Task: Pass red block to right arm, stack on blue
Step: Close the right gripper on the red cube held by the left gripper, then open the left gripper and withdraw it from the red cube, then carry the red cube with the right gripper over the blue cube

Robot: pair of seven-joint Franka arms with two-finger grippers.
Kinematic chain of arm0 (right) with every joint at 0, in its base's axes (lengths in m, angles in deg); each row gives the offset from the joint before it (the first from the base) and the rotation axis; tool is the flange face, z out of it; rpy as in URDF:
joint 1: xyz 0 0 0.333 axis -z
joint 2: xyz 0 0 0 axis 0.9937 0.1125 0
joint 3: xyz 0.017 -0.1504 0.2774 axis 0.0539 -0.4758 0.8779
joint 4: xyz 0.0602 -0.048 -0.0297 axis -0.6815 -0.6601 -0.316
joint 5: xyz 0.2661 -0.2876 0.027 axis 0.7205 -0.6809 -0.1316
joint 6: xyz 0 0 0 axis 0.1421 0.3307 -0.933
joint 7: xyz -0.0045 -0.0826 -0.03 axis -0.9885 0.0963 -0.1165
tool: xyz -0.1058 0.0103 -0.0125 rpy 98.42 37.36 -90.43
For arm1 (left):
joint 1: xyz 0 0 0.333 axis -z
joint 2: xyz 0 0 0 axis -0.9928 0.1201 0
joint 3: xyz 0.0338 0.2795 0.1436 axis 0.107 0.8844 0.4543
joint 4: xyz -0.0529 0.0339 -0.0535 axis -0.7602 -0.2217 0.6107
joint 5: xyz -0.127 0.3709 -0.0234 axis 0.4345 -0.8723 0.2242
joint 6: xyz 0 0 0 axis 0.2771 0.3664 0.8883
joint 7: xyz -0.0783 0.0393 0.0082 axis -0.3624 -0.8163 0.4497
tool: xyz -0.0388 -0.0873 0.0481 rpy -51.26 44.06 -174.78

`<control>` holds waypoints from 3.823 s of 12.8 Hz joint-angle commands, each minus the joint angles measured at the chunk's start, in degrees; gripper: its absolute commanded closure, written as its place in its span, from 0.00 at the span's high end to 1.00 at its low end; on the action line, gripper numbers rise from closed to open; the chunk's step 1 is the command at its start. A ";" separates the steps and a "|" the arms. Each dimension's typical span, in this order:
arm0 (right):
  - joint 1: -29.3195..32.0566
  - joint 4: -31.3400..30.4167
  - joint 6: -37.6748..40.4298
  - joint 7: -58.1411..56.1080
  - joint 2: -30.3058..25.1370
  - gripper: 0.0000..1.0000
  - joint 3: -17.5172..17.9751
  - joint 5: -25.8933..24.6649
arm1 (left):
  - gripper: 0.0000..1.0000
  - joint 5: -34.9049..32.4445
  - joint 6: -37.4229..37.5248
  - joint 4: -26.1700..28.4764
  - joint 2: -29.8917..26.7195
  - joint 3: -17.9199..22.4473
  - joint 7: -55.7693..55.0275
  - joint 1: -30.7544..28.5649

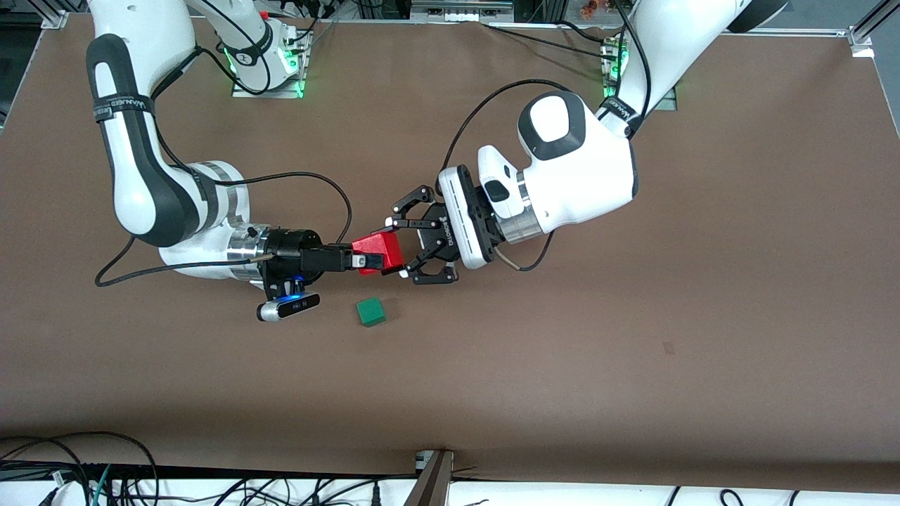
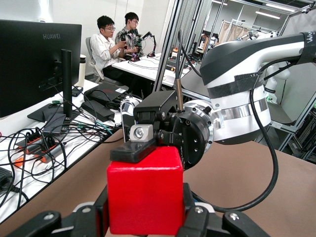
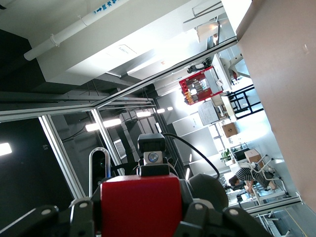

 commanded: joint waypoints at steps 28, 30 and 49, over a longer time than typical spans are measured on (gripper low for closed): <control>10.16 12.77 3.33 -0.30 -4.40 0.00 -4.59 -71.65 | 1.00 -21.75 44.81 4.45 -5.22 31.22 -16.27 -2.06; 10.24 12.42 3.42 -0.38 -5.37 0.00 -5.98 -81.86 | 1.00 -25.65 47.27 4.27 -5.57 32.88 -25.24 -2.14; 2.51 -36.23 -40.49 9.90 -22.15 0.00 -7.84 -105.81 | 1.00 -51.50 58.27 2.41 -22.69 39.31 -50.76 -6.89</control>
